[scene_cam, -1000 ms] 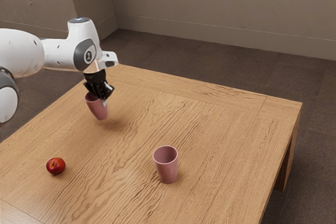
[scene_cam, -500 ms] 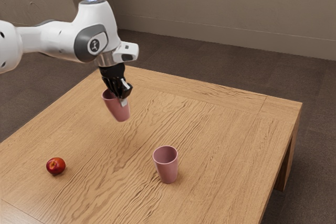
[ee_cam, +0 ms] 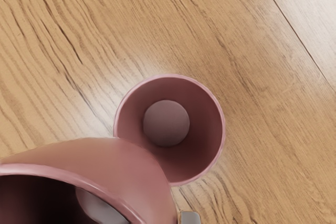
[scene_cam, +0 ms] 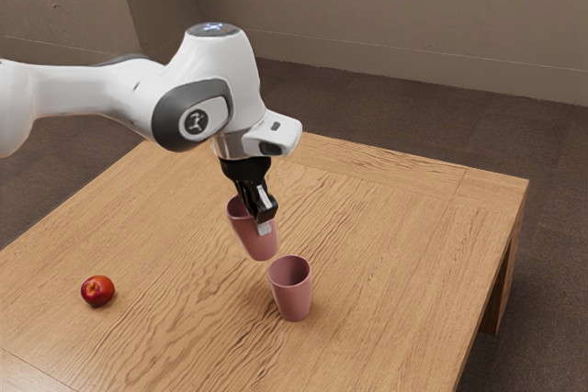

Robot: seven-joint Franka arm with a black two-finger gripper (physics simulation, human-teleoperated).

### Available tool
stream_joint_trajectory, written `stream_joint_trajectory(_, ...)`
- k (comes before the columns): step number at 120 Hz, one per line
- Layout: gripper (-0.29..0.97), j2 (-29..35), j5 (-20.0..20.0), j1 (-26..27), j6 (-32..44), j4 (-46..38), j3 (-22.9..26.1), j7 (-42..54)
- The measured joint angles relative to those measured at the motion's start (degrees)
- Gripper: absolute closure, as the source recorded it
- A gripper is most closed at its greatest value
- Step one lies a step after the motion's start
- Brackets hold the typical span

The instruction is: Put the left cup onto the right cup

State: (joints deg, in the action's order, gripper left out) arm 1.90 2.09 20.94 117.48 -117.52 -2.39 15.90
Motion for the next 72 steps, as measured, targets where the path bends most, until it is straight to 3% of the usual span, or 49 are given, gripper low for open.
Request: stream_joint_trajectory(72,0.78,-5.4,-0.4,0.2,4.6,1.0,2.3,-1.4)
